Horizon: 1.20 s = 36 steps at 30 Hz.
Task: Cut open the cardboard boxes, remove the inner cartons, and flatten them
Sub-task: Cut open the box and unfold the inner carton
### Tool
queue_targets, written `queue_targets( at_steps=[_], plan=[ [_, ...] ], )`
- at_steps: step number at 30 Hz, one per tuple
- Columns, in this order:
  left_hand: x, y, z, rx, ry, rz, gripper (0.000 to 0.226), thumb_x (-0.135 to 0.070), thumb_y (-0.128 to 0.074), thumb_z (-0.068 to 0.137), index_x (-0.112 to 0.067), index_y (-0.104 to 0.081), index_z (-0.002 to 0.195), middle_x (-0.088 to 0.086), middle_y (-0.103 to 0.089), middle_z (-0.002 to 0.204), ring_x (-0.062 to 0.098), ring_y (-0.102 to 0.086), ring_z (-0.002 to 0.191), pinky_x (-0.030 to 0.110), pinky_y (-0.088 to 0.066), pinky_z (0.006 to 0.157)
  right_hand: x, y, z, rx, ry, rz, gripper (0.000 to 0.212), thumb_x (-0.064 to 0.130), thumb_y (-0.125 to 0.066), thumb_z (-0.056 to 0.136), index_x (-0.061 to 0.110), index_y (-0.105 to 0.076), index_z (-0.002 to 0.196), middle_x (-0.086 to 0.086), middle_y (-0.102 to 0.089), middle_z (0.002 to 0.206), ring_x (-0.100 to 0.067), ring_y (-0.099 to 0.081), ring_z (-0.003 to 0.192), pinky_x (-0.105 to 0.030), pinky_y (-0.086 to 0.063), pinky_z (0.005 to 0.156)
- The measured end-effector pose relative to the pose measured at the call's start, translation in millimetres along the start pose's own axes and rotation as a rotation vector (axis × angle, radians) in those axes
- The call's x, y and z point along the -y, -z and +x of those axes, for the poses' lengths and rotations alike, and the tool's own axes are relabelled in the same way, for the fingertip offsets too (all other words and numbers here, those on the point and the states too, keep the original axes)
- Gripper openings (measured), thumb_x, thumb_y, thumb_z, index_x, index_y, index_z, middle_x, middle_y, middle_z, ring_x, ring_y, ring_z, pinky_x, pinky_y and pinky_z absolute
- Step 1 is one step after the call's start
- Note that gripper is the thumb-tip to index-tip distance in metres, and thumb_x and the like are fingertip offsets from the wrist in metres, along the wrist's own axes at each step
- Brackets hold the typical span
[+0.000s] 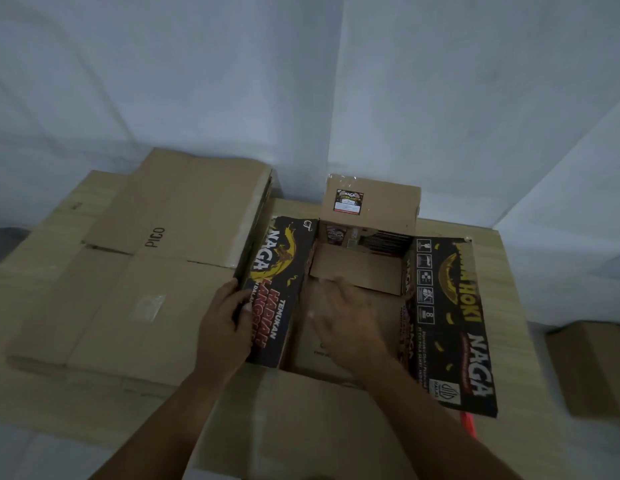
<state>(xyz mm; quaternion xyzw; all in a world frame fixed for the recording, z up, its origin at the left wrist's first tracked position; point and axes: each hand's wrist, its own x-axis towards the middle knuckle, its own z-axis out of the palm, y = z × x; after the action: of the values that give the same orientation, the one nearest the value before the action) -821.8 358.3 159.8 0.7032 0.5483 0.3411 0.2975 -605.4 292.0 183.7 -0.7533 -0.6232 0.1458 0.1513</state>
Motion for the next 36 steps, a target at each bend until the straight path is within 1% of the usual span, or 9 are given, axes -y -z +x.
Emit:
queue_targets(
  at_steps=[6, 10, 14, 19, 23, 26, 30, 34, 36],
  plan=[
    [40, 35, -15, -0.007, 0.067, 0.172, 0.028, -0.015, -0.058, 0.095, -0.005, -0.07, 0.118, 0.012, -0.057, 0.14, 0.029, -0.054, 0.128, 0.04, -0.043, 0.104, 90, -38, -38, 0.257, 0.089, -0.17, 0.083, 0.054, -0.05, 0.095, 0.026, -0.005, 0.159, -0.007, 0.008, 0.167, -0.028, 0.017, 0.152, -0.053, 0.003, 0.121],
    [56, 47, -21, 0.037, -0.011, 0.163, 0.028, -0.003, -0.061, 0.094, -0.003, -0.068, 0.122, 0.014, -0.058, 0.138, 0.031, -0.053, 0.13, 0.043, -0.043, 0.107, 108, -53, -34, 0.22, 0.008, -0.242, 0.07, 0.018, -0.044, 0.101, 0.018, -0.005, 0.16, -0.013, 0.008, 0.167, -0.033, 0.019, 0.151, -0.048, -0.009, 0.123],
    [51, 54, -20, 0.051, 0.01, 0.071, 0.034, -0.013, -0.055, 0.1, -0.006, -0.06, 0.133, 0.011, -0.056, 0.142, 0.03, -0.05, 0.134, 0.046, -0.041, 0.111, 111, -43, -29, 0.085, -0.028, -0.081, 0.075, 0.012, -0.037, 0.102, 0.024, 0.01, 0.158, -0.002, 0.014, 0.167, -0.021, 0.021, 0.151, -0.044, -0.035, 0.116],
    [28, 58, -9, 0.101, -0.017, -0.024, 0.041, -0.034, -0.049, 0.102, -0.015, -0.056, 0.139, 0.003, -0.053, 0.146, 0.023, -0.048, 0.136, 0.044, -0.04, 0.111, 130, -1, -26, -0.271, -0.009, 0.312, 0.068, 0.021, -0.044, 0.104, 0.022, -0.006, 0.16, -0.001, -0.013, 0.167, -0.019, -0.015, 0.153, -0.041, -0.035, 0.117],
    [-13, 58, 8, 0.075, -0.119, -0.187, 0.048, -0.042, -0.042, 0.098, -0.016, -0.059, 0.135, 0.001, -0.057, 0.141, 0.018, -0.052, 0.13, 0.037, -0.043, 0.108, 145, 42, -33, -0.515, -0.078, 0.569, 0.051, 0.03, -0.043, 0.105, 0.021, -0.032, 0.154, -0.001, -0.055, 0.142, -0.004, -0.055, 0.121, -0.023, -0.048, 0.097],
    [-42, 53, 18, 0.073, -0.199, -0.294, 0.043, -0.04, -0.043, 0.099, -0.023, -0.061, 0.135, -0.004, -0.055, 0.144, 0.012, -0.048, 0.136, 0.041, -0.042, 0.112, 136, 64, -39, -0.61, -0.291, 0.739, 0.029, 0.029, -0.047, 0.104, 0.019, -0.051, 0.131, 0.004, -0.064, 0.108, 0.007, -0.062, 0.091, -0.013, -0.052, 0.073],
    [-66, 35, 23, 0.299, -0.323, -0.321, 0.046, -0.053, -0.048, 0.094, -0.036, -0.055, 0.137, -0.013, -0.042, 0.153, 0.001, -0.033, 0.144, 0.039, -0.031, 0.119, 105, 71, -54, -0.654, -0.506, 0.784, 0.023, 0.028, -0.053, 0.102, 0.017, -0.05, 0.123, 0.006, -0.061, 0.104, -0.008, -0.058, 0.09, -0.007, -0.043, 0.068],
    [-69, 3, 13, 0.359, -0.397, -0.225, 0.051, -0.052, -0.05, 0.093, -0.025, -0.062, 0.135, -0.01, -0.036, 0.158, 0.005, -0.03, 0.146, 0.046, -0.034, 0.117, 71, 70, -76, -0.685, -0.677, 0.799, 0.037, 0.026, -0.069, 0.094, 0.009, -0.053, 0.123, 0.004, -0.061, 0.095, -0.02, -0.063, 0.097, -0.016, -0.043, 0.066],
    [-71, -7, 6, 0.331, -0.373, -0.262, 0.05, -0.049, -0.049, 0.094, -0.023, -0.062, 0.135, -0.009, -0.035, 0.158, 0.006, -0.028, 0.148, 0.048, -0.033, 0.118, 55, 68, -82, -0.702, -0.698, 0.889, 0.074, 0.026, -0.079, 0.085, 0.009, -0.038, 0.145, 0.004, -0.062, 0.11, -0.016, -0.064, 0.103, -0.01, -0.047, 0.072]
  ],
)
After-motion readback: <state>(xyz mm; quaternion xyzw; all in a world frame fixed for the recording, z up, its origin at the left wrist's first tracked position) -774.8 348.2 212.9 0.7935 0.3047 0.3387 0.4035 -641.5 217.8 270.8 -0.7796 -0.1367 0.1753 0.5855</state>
